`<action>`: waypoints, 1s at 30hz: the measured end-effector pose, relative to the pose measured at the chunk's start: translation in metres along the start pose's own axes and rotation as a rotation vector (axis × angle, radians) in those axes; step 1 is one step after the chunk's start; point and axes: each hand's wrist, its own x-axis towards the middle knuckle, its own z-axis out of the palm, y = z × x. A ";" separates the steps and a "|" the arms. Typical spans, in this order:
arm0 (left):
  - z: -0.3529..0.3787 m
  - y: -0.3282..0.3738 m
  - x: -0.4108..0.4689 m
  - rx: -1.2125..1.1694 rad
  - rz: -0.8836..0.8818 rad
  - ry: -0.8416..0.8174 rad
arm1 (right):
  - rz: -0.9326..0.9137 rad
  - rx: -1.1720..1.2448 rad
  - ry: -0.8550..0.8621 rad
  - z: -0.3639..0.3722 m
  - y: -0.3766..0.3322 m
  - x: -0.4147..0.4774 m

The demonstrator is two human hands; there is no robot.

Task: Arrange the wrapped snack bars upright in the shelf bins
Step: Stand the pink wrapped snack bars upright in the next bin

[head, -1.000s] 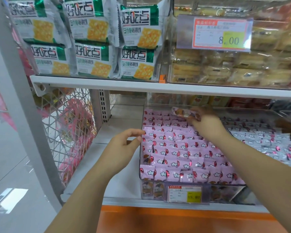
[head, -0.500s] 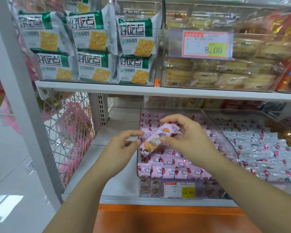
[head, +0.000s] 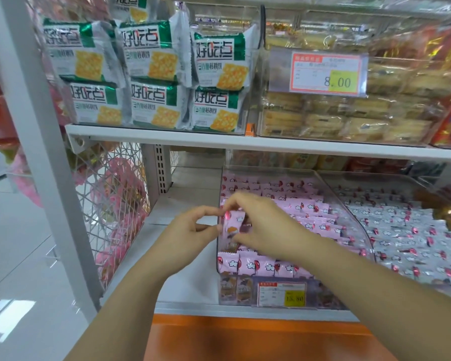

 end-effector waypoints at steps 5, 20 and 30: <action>-0.003 -0.001 -0.003 0.010 0.032 -0.028 | 0.033 0.002 -0.017 0.016 0.010 -0.007; -0.001 0.004 -0.008 0.041 0.012 -0.060 | -0.044 -0.253 -0.031 0.026 0.009 -0.032; 0.002 0.001 -0.007 0.114 0.048 -0.054 | -0.020 -0.310 -0.142 0.024 0.005 -0.018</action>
